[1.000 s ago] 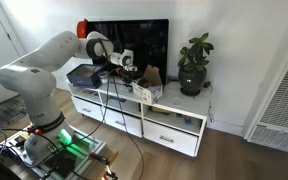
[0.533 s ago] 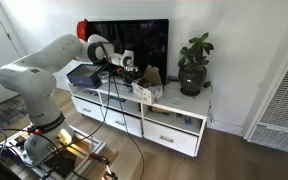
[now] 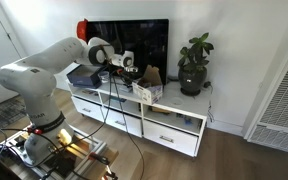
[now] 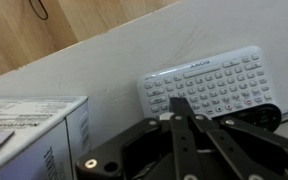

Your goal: Push the rightmost button on the white object on the tv stand

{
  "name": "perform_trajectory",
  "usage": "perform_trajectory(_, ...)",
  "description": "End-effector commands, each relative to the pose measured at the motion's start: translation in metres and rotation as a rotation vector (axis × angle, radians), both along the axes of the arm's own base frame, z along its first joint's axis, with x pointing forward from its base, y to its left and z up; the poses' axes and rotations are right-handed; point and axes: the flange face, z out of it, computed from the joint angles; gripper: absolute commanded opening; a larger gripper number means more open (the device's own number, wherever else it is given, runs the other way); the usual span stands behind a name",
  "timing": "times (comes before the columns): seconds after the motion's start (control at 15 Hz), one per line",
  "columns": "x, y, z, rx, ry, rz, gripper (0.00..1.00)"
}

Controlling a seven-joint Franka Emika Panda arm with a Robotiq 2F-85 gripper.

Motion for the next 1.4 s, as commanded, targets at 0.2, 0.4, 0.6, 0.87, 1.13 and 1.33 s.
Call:
perform_trajectory(0.2,0.004,0.004,-0.006,-0.023,0.021,-0.004,0.01)
perform_trajectory(0.4,0.004,0.003,-0.007,-0.022,0.03,-0.001,0.01)
perform_trajectory(0.6,0.003,0.002,-0.012,-0.02,0.044,0.002,0.01)
perform_trajectory(0.87,0.003,-0.001,-0.017,-0.014,0.051,0.004,0.0)
perform_trajectory(1.13,0.001,-0.005,-0.026,0.0,0.066,0.004,0.0)
perform_trajectory(1.33,-0.001,-0.008,-0.033,0.0,0.072,0.0,0.0)
